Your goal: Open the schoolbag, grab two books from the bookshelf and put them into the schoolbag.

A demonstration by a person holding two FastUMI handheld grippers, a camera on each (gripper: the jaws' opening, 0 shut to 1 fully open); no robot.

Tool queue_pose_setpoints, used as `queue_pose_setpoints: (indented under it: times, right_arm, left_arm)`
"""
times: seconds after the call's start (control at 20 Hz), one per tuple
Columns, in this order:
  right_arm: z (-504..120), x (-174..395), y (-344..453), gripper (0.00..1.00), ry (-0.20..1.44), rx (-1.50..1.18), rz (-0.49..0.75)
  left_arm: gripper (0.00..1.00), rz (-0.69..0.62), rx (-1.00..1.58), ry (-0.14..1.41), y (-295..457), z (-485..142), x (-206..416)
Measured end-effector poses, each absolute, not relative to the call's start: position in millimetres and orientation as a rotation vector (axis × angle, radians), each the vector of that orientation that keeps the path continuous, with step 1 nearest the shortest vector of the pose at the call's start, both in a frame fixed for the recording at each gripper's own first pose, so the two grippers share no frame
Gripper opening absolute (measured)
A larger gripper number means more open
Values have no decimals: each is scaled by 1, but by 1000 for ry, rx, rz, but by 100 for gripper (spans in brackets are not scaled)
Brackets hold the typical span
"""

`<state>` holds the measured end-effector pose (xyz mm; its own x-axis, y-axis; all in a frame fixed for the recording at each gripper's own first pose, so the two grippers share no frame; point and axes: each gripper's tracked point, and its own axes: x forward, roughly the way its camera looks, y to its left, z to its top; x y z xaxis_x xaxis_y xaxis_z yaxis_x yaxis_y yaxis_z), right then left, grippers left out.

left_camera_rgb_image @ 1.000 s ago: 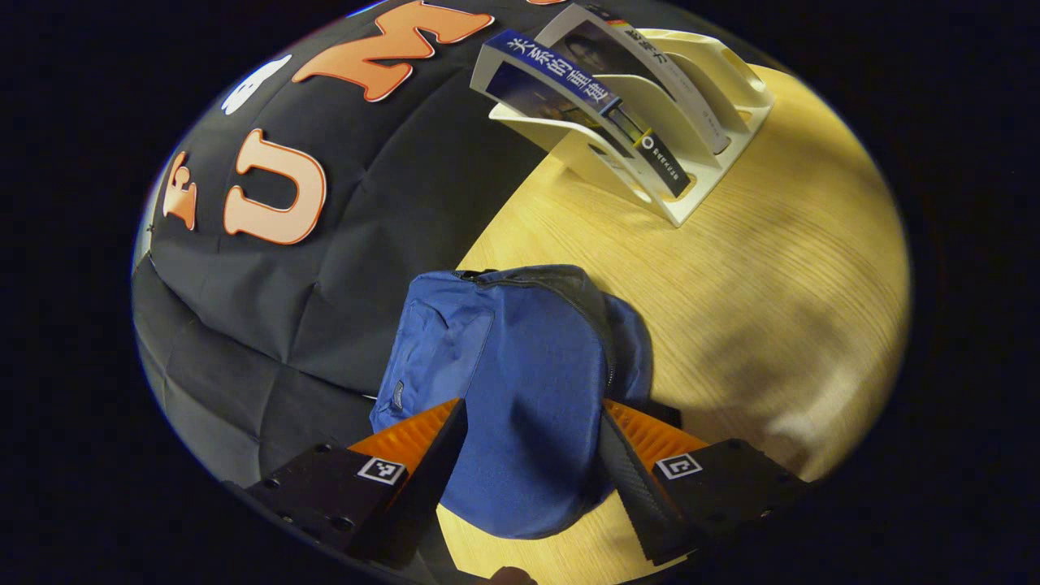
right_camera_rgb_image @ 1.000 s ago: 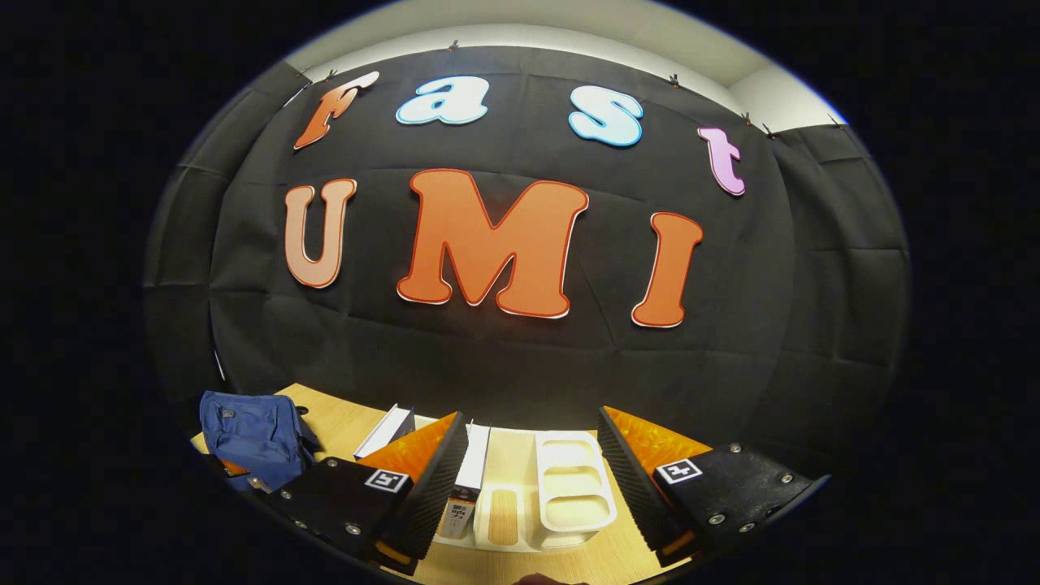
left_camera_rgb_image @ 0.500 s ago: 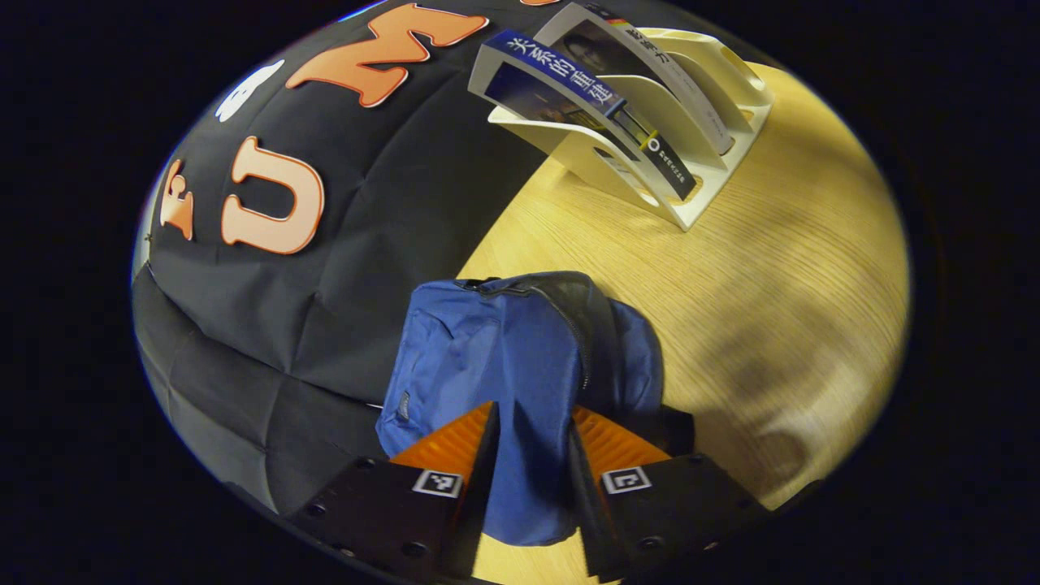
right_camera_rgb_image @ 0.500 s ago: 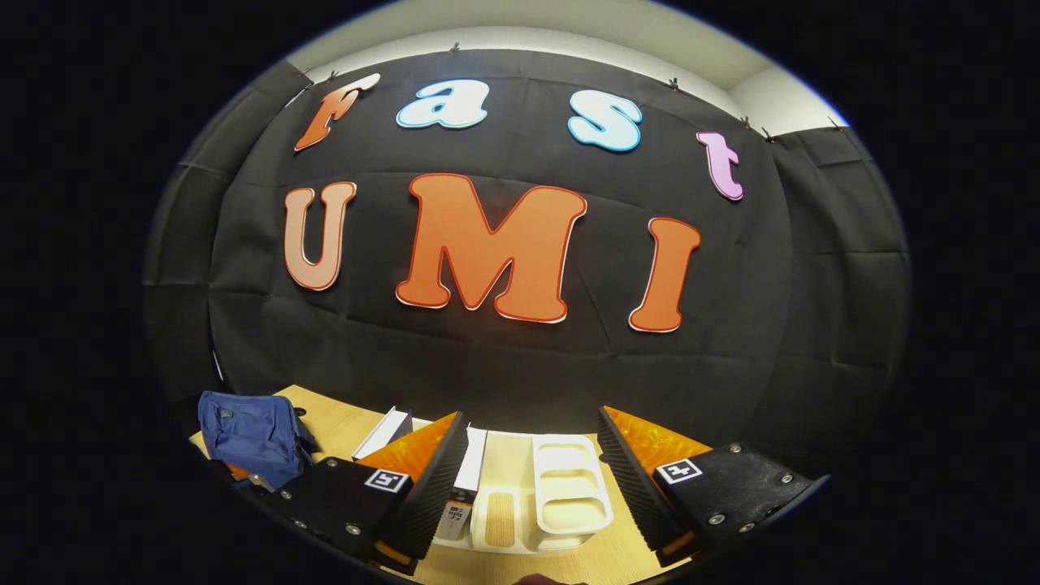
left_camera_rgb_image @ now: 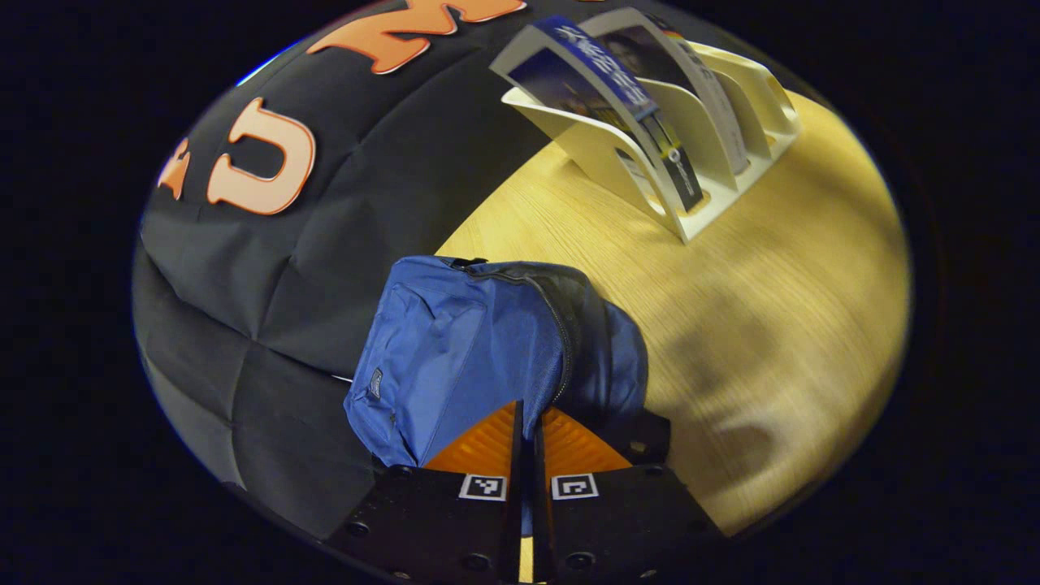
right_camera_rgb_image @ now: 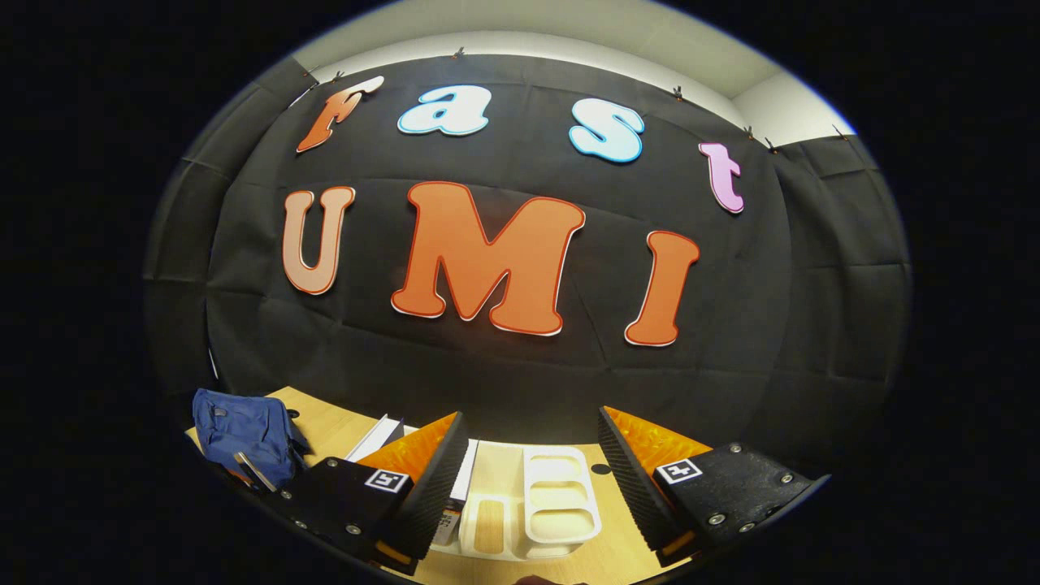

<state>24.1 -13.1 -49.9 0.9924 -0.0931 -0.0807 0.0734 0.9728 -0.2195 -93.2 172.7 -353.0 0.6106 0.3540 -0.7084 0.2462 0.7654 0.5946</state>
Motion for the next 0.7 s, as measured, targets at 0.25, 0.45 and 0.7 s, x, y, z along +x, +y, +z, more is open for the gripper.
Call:
queue_pose_setpoints:
  times: [0.25, 0.45, 0.7]
  right_arm:
    - [-53, 32, -13, 94, 120, -205, -67]
    - [-54, 40, -1, 94, 141, -201, -37]
    - [-55, 54, 22, 94, 182, -186, 16]
  left_arm:
    - [6, 71, 622, 914, 182, -305, -76]
    - [5, 78, 607, 884, 190, -271, -64]
    - [5, 66, 596, 887, 203, -236, -50]
